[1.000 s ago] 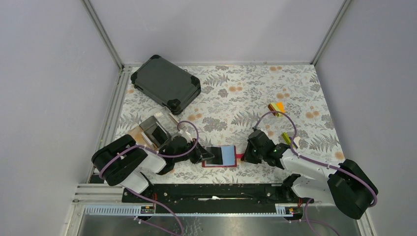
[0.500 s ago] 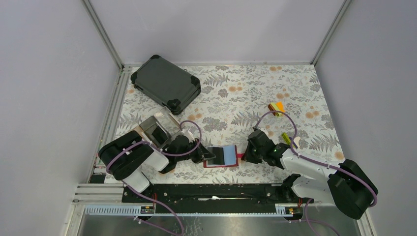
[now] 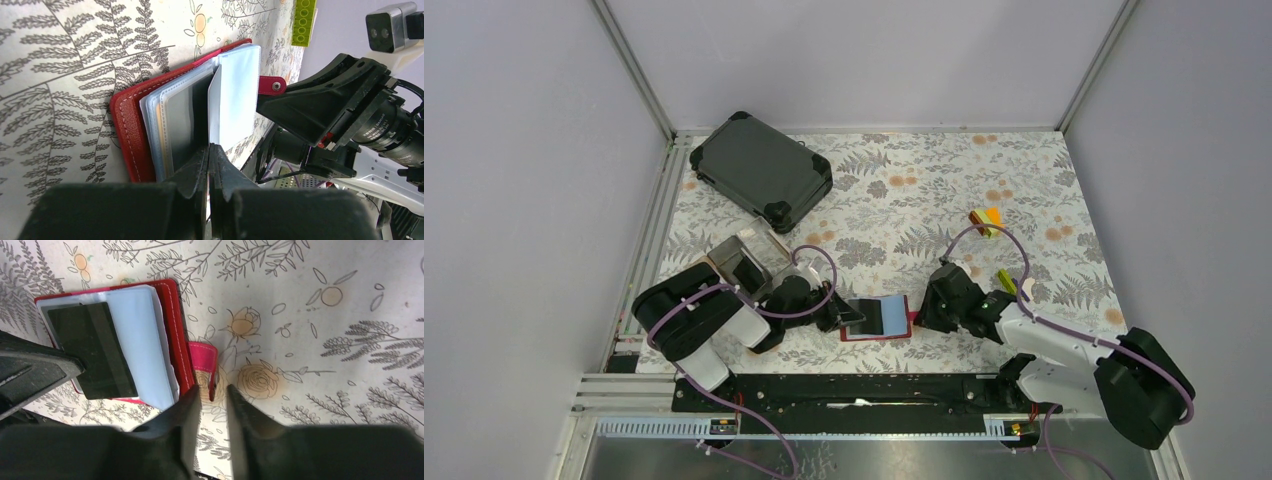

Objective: Put the credit cards into the card holder
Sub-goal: Insert the credit card into the card holder.

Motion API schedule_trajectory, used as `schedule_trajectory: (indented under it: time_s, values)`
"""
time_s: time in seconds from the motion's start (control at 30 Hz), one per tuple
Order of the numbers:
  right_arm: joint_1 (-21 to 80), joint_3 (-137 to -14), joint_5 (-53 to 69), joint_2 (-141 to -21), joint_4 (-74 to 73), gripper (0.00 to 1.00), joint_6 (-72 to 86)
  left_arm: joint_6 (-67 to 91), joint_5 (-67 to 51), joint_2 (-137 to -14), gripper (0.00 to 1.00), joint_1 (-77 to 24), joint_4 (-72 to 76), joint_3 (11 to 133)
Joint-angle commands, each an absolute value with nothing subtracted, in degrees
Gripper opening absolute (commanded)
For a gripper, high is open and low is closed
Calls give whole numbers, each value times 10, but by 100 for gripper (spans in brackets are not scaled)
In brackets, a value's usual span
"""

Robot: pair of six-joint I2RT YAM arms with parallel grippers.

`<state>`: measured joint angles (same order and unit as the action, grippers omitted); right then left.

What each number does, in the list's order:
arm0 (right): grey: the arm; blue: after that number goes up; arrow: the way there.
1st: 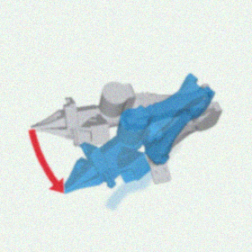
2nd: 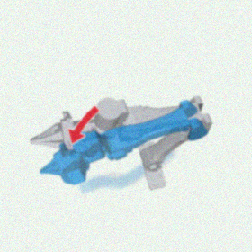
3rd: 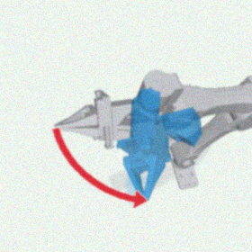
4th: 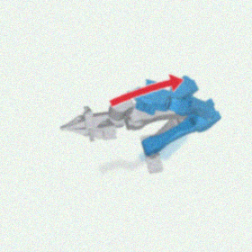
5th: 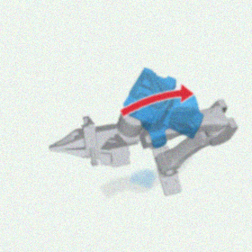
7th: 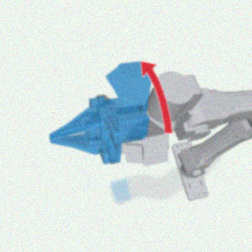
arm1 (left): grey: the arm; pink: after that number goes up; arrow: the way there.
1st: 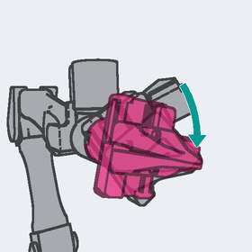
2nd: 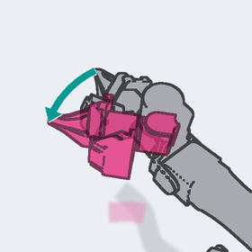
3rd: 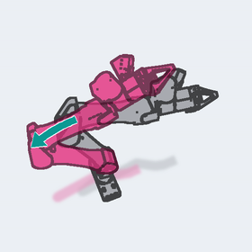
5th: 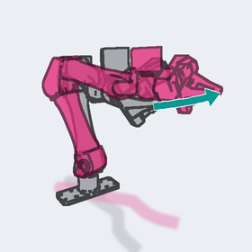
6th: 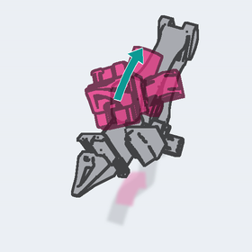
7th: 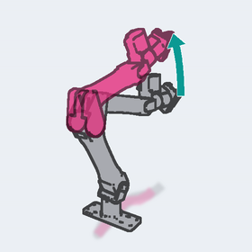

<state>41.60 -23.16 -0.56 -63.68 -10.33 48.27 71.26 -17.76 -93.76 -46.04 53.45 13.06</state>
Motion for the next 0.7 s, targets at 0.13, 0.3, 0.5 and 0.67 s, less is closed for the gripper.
schedule_trajectory:
  time_s: [0.13, 0.3, 0.5, 0.67]
  values:
    - [413, -269, -21, -573, -154, 48, 455, 713, -177, -942, 0, -465, 547, 140]
    - [412, -260, 21, -564, -117, 46, 440, 709, -178, -937, 0, -465, 536, 144]
    - [413, -240, 78, -601, -52, 36, 446, 706, -181, -934, 0, -465, 527, 146]
    - [413, -231, 100, -621, -23, 33, 452, 702, -178, -928, 0, -465, 517, 146]
